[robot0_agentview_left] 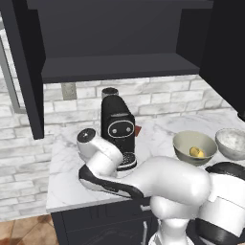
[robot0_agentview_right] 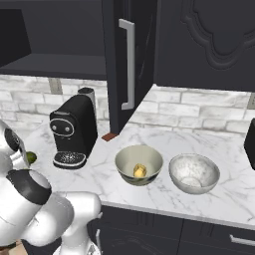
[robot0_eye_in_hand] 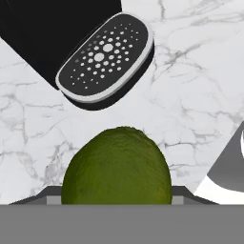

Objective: Pick both bowls and place them on the counter. Then place the lime in one bowl and place the potato in the other bowl.

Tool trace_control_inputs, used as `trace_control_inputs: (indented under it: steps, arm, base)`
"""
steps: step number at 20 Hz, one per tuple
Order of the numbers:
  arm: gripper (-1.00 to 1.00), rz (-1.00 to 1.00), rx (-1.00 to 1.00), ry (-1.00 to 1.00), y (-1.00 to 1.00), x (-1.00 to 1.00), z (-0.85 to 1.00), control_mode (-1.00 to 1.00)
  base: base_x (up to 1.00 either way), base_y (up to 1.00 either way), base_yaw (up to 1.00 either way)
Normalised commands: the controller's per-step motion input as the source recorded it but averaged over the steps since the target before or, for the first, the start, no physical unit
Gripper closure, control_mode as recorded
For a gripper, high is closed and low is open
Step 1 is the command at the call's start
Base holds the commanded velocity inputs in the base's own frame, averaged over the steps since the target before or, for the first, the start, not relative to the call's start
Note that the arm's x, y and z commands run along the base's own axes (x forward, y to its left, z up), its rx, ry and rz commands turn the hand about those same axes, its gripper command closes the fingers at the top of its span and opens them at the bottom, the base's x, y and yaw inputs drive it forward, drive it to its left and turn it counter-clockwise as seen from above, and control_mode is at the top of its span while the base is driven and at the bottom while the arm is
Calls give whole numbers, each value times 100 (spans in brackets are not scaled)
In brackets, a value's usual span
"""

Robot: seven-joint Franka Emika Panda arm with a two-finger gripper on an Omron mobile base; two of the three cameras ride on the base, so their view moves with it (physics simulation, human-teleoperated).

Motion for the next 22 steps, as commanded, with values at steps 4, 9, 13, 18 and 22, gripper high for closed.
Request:
trace_control_inputs:
  steps: [4,9,13,18,22]
  arm:
    - [100,0,4,-22,-71,-44,3,-100]
    - [100,0,3,-25,-73,-29,19,-100]
    - [100,0,5,-21,-82,-26,19,-100]
    - [100,0,7,-13,-88,-20,12,-100]
    - [100,0,10,-4,-95,-10,3,-100]
  base:
    - [0,0,0]
    - [0,0,0]
    - [0,0,0]
    - [0,0,0]
    - [0,0,0]
